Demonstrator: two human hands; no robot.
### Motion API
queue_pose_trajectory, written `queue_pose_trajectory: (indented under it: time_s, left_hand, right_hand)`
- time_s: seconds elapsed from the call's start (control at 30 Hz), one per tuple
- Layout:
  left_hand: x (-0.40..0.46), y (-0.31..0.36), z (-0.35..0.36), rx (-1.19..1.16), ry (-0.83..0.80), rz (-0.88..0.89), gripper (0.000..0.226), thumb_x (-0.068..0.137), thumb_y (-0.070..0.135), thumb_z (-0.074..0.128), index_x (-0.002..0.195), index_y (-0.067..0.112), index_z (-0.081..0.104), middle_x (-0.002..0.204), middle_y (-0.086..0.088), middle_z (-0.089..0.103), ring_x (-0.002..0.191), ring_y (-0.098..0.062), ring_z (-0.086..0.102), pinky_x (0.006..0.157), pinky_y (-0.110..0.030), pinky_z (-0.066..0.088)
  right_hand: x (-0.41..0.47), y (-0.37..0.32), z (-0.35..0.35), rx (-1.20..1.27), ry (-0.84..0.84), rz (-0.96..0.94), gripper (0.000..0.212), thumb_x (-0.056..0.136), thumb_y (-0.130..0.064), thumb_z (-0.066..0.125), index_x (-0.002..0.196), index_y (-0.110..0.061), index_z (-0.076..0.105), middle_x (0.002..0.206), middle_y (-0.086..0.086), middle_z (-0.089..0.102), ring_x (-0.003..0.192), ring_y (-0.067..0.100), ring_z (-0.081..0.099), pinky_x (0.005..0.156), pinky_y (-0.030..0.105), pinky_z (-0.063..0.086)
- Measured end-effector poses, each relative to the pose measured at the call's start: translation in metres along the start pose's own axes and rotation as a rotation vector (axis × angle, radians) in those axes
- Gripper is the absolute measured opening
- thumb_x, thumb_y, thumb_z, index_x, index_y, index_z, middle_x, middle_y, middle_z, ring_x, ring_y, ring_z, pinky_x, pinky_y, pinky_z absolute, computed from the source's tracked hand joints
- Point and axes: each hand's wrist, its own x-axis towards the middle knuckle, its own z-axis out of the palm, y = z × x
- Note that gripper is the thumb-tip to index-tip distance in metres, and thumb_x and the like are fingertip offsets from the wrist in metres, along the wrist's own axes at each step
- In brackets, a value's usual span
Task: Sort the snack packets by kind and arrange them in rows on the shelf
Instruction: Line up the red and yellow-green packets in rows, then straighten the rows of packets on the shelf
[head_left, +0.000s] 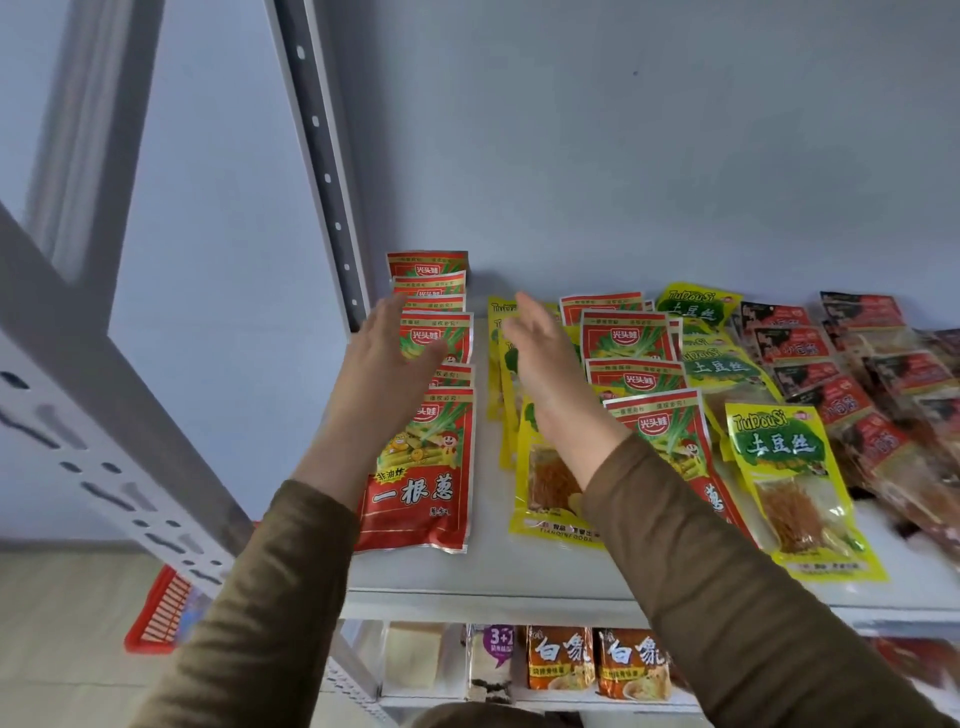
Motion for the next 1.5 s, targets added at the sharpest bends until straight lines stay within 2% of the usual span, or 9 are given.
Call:
queue_pose_trajectory:
  time_s: [0.07,0.13,0.27,0.4,0.6,0.93,1.1,1.3,1.5]
  left_hand:
    - [-0.014,0.018,0.013,0.076,-0.063,0.141,0.061,0.103,0.038,0.055,0.158,0.024,0.031,0.163,0.0,0.033,0.143,-0.028,0.042,0.12,-0.047,0.032]
    - [-0.025,0.034,0.037,0.172,-0.184,0.242,0.06,0.105,0.028,0.05,0.159,0.016,0.028,0.168,-0.006,0.021,0.155,-0.025,0.019,0.123,-0.035,0.013]
    - [-0.026,0.046,0.101,0.436,-0.399,0.328,0.063,0.107,0.033,0.037,0.162,0.012,0.012,0.17,-0.016,0.003,0.158,-0.031,-0.001,0.126,-0.044,0.005]
    - [-0.021,0.042,0.139,0.512,-0.402,0.287,0.07,0.105,0.047,0.025,0.163,0.021,-0.004,0.171,-0.009,0.001,0.158,-0.03,0.0,0.127,-0.049,0.005]
    - [-0.025,0.026,0.146,0.524,-0.368,0.245,0.07,0.102,0.054,0.023,0.164,0.026,0.002,0.172,-0.002,0.002,0.158,-0.023,-0.002,0.128,-0.047,0.005]
    - [-0.018,0.028,0.127,0.633,-0.352,0.218,0.067,0.1,0.052,0.036,0.161,0.028,0.02,0.171,-0.001,0.013,0.158,-0.021,0.004,0.127,-0.043,0.003]
    - [-0.026,0.041,0.14,0.589,-0.278,0.148,0.07,0.1,0.059,0.023,0.162,0.032,0.009,0.171,-0.007,-0.001,0.157,-0.026,-0.009,0.126,-0.048,-0.004]
    - [-0.036,0.036,0.148,0.478,-0.234,0.078,0.069,0.101,0.06,0.03,0.161,0.035,0.008,0.172,-0.002,0.002,0.158,-0.025,-0.005,0.125,-0.054,0.007]
    - [-0.04,0.033,0.148,0.402,-0.204,0.101,0.069,0.102,0.058,0.032,0.162,0.034,0.008,0.172,-0.001,0.004,0.158,-0.022,-0.006,0.125,-0.05,0.011]
  right_hand:
    - [-0.002,0.0,-0.013,0.053,0.017,0.08,0.05,0.107,-0.041,0.041,0.155,-0.029,0.034,0.161,-0.011,0.031,0.147,0.013,0.03,0.107,0.035,0.029]
    - [0.001,0.004,-0.023,0.093,0.038,0.185,0.058,0.104,-0.055,0.039,0.155,-0.029,0.035,0.161,-0.009,0.033,0.147,0.015,0.03,0.113,0.044,0.025]
    - [0.01,0.01,-0.038,0.028,0.062,0.276,0.073,0.098,-0.069,0.032,0.152,-0.02,0.041,0.157,0.002,0.041,0.143,0.022,0.039,0.11,0.041,0.029]
    - [0.013,0.01,-0.052,-0.085,-0.013,0.261,0.07,0.101,-0.065,0.028,0.154,-0.02,0.037,0.159,0.002,0.037,0.145,0.022,0.035,0.114,0.04,0.028]
    - [0.025,0.012,-0.054,-0.16,-0.115,0.217,0.061,0.106,-0.055,0.028,0.155,-0.018,0.035,0.16,0.003,0.035,0.146,0.023,0.033,0.109,0.035,0.03]
    - [0.051,0.02,-0.078,-0.142,-0.035,0.177,0.057,0.108,-0.047,0.026,0.151,-0.012,0.039,0.155,0.008,0.041,0.141,0.027,0.039,0.107,0.039,0.035]
    - [0.062,0.027,-0.06,-0.049,-0.039,0.241,0.055,0.108,-0.041,0.034,0.155,-0.013,0.032,0.157,0.008,0.036,0.141,0.025,0.037,0.098,0.034,0.033]
    - [0.087,0.03,-0.063,0.085,0.054,0.433,0.043,0.106,-0.016,0.044,0.147,-0.003,0.04,0.152,0.017,0.041,0.139,0.03,0.04,0.111,0.041,0.032]
    - [0.102,0.025,-0.052,0.176,0.021,0.469,0.064,0.1,-0.025,0.062,0.152,-0.002,0.033,0.158,0.013,0.036,0.146,0.028,0.033,0.116,0.041,0.025]
